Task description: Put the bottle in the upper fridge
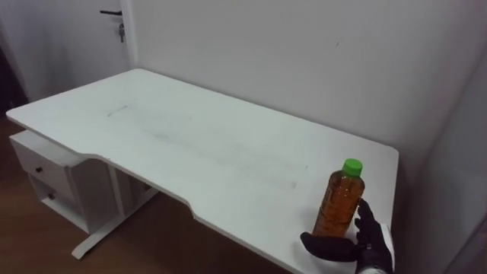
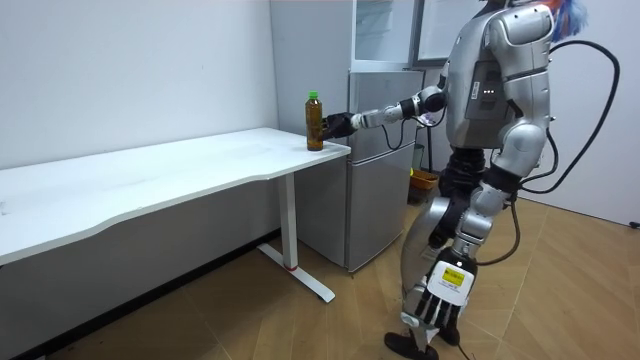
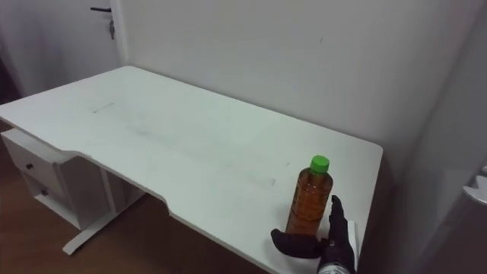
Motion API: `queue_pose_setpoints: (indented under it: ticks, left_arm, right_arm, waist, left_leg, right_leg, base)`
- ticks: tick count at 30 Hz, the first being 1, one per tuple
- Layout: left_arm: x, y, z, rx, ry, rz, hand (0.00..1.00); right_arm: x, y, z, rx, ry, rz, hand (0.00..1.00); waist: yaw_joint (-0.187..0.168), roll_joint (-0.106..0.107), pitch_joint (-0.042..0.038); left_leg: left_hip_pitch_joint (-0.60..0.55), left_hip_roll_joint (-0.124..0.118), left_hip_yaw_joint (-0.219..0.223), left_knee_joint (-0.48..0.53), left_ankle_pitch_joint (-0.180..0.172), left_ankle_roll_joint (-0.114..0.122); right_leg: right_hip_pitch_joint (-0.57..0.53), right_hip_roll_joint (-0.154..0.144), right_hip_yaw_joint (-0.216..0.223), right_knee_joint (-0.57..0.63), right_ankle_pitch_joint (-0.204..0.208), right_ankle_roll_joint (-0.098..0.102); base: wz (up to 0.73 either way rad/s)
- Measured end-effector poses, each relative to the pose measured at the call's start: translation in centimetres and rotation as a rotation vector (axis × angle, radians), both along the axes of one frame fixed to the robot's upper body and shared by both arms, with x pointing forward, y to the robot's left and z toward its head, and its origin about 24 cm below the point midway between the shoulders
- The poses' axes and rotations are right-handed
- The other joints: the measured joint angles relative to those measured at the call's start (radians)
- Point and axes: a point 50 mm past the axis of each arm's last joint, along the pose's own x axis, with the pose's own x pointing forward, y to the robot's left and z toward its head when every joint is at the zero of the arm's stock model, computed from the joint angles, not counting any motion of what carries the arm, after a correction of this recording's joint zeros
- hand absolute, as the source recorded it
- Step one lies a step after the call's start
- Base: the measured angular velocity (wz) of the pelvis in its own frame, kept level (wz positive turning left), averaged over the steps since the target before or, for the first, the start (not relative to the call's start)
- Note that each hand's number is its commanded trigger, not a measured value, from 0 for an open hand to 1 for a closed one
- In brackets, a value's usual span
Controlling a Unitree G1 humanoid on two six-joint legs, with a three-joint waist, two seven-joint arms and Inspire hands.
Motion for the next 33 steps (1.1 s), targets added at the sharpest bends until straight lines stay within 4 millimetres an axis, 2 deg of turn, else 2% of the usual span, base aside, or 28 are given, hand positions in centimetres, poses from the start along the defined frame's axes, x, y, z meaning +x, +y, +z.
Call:
queue_pose_setpoints:
  ticks: [15,23,29,33]
  left_arm:
    - [0.0,0.5,0.1,0.012,0.010,0.000,0.00]
    - [-0.1,0.6,0.1,0.012,0.011,0.000,0.00]
    - [-0.2,0.5,0.1,-0.002,0.007,0.035,0.00]
    - [-0.2,0.5,0.1,-0.009,0.007,0.053,0.00]
  right_arm:
    - [0.6,0.0,0.1,0.011,0.016,0.001,0.00]
    - [0.6,-0.3,0.2,0.014,0.017,-0.014,0.00]
    - [0.9,-0.7,0.5,0.089,0.014,-0.053,0.00]
    - [1.0,-1.3,0.8,0.153,0.007,-0.108,0.00]
  waist:
    - [0.007,0.000,0.0017]
    - [0.024,0.004,0.0046]
    - [0.020,0.004,0.0036]
    - [0.021,0.014,0.0054]
  left_leg:
    - [-0.001,-0.003,-0.011,0.002,0.000,0.002]
    - [-0.003,-0.005,-0.020,0.002,0.000,0.003]
    - [-0.017,-0.005,-0.032,0.017,-0.002,0.002]
    - [-0.024,-0.007,-0.037,0.033,-0.005,0.004]
  right_leg:
    - [-0.005,-0.009,-0.001,0.016,0.000,0.000]
    - [-0.009,-0.009,-0.003,0.018,0.000,0.000]
    - [-0.024,-0.010,-0.002,0.039,0.000,0.000]
    - [-0.021,-0.009,-0.002,0.037,0.000,0.000]
  base:
    - [0.01]
    - [0.01]
    - [0.04]
    - [0.03]
